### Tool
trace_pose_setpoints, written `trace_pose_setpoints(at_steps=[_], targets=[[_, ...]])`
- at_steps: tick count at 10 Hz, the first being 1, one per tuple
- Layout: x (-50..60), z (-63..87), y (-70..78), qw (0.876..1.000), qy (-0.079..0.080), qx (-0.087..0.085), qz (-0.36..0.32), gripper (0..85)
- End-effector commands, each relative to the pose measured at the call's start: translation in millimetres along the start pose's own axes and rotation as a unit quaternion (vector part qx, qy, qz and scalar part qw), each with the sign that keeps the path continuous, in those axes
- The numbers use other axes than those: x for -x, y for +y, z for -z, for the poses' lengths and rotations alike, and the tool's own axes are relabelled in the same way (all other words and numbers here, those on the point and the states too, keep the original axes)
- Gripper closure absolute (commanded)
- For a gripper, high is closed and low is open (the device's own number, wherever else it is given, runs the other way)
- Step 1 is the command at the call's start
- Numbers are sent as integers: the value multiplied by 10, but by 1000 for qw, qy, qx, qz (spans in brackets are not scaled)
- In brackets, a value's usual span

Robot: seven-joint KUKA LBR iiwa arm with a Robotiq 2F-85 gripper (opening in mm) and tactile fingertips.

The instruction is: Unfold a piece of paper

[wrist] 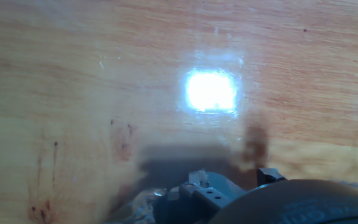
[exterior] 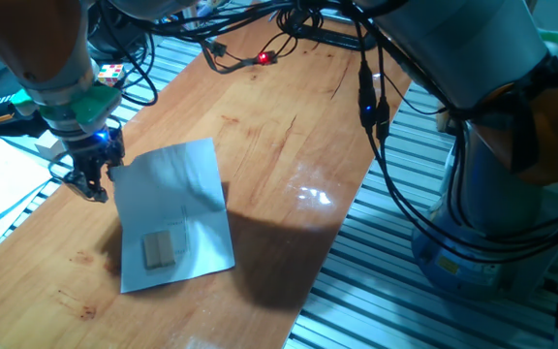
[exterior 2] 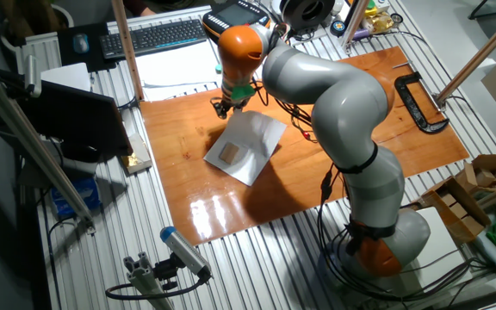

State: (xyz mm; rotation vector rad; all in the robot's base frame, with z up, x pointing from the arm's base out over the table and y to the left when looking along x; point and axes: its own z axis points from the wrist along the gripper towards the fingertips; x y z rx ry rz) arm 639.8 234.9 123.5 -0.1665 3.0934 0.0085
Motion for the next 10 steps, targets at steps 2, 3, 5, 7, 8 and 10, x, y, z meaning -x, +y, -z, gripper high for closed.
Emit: trace_pose_setpoints(at_steps=[2,3,5,7,8,10], targets=[[15,-11,-14,1000,3,3,5,380],[32,-38,-26,1000,0,4,11,377],[64,-68,-71,1000,-8,4,25,370],[74,-80,-83,999,-12,4,31,367],[65,-57,-88,999,-10,6,30,363],[43,1,-148,999,-6,6,34,363]])
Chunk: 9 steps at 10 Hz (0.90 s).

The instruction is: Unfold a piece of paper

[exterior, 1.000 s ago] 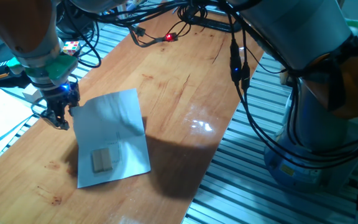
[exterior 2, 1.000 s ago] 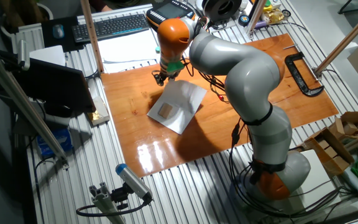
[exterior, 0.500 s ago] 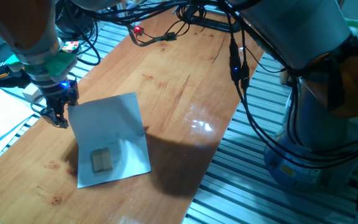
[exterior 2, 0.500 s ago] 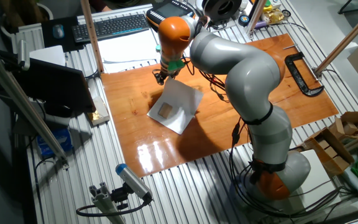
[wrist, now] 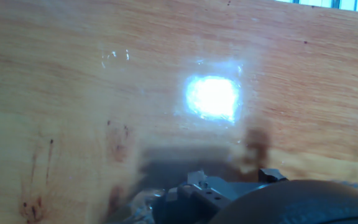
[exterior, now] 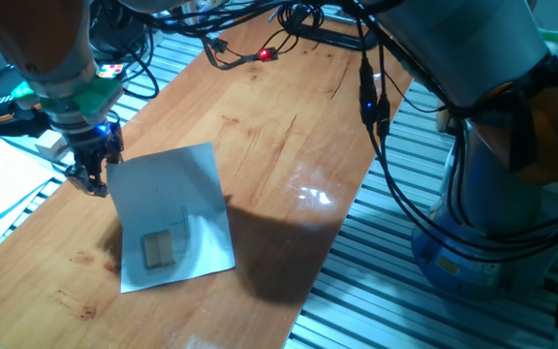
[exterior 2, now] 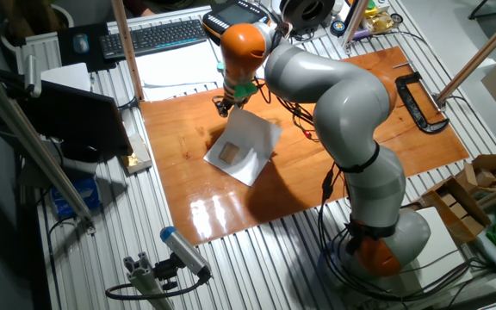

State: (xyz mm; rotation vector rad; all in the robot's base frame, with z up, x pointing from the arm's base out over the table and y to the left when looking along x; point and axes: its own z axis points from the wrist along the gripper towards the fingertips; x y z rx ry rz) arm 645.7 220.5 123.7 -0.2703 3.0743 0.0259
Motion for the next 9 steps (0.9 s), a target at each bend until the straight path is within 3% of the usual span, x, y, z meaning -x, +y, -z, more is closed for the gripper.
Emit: trace_pose_setpoints(at_steps=[1,5,9], targets=[[-13,13,-42,1000,1,-1,1,363],[-120,93,-186,1000,-7,-3,-8,350],[-132,110,-185,1000,-6,-6,-9,340]])
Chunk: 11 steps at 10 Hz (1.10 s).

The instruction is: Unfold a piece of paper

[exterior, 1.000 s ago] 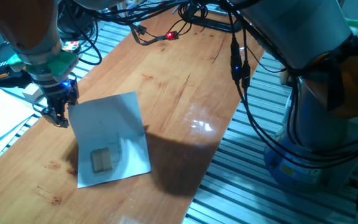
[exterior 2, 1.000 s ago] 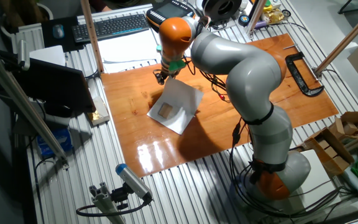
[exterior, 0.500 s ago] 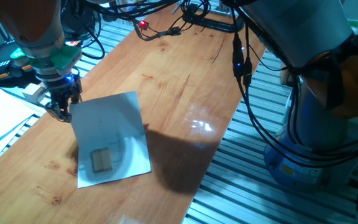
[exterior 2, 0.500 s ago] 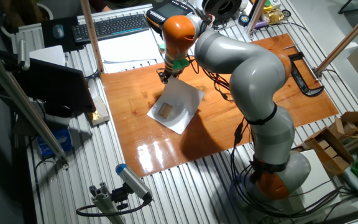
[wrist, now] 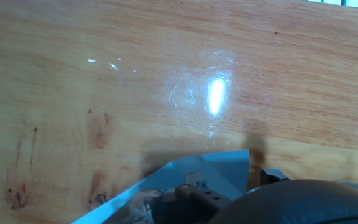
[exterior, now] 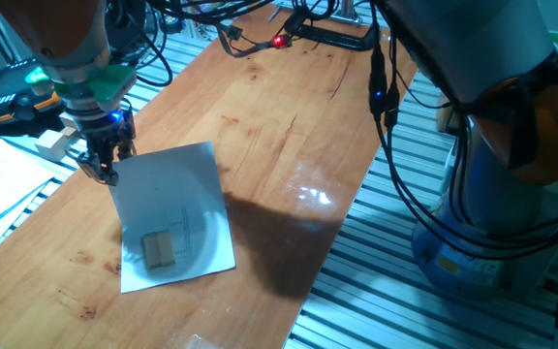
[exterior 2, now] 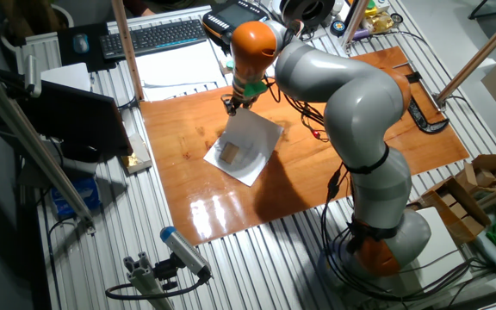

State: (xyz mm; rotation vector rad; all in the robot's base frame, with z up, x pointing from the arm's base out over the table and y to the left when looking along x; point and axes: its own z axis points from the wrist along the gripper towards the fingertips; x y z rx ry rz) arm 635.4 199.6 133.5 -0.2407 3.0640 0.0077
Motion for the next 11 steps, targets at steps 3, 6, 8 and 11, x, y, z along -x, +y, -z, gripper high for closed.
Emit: trace_pose_setpoints(at_steps=[3,6,8,11], targets=[[3,-5,2,1000,2,-1,-1,340],[3,-5,2,1000,7,6,-19,363],[3,-5,2,1000,9,12,-8,370],[3,-5,2,999,4,5,53,367]])
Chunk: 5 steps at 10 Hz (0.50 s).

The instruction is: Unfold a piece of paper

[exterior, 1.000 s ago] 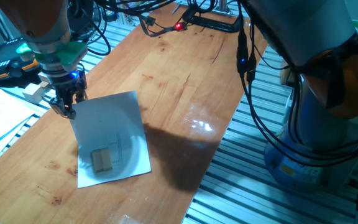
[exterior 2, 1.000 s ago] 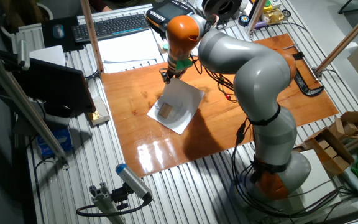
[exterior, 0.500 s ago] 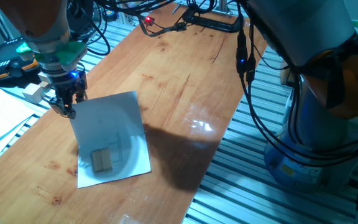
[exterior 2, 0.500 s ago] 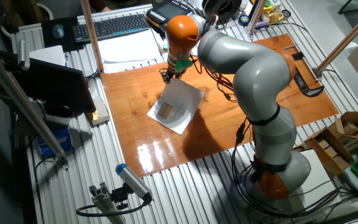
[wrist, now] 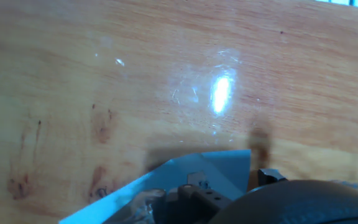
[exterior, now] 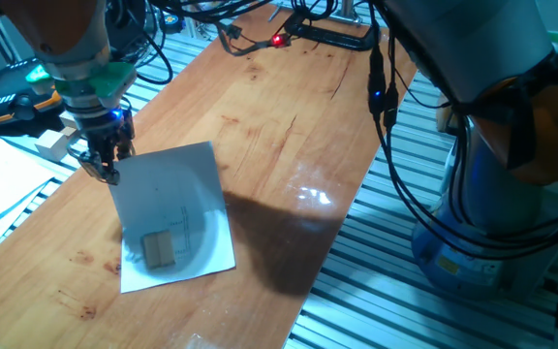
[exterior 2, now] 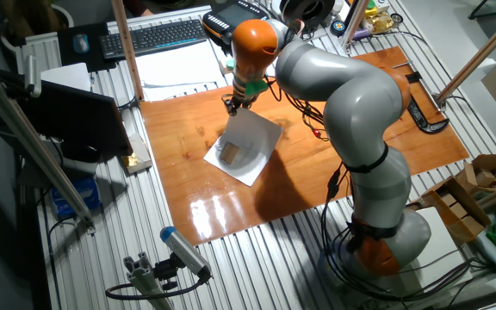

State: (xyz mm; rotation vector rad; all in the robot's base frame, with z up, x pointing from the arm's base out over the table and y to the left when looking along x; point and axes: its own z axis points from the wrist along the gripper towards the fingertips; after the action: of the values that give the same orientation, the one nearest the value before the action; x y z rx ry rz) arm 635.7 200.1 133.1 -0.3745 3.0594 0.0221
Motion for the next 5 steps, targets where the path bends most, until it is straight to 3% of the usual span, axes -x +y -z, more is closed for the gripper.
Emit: trace_pose_setpoints(at_steps=[1,2,5], targets=[[-1,0,-3,1000,1,4,12,367],[-1,0,-3,1000,2,5,11,367],[34,91,-276,1000,-3,4,17,370]])
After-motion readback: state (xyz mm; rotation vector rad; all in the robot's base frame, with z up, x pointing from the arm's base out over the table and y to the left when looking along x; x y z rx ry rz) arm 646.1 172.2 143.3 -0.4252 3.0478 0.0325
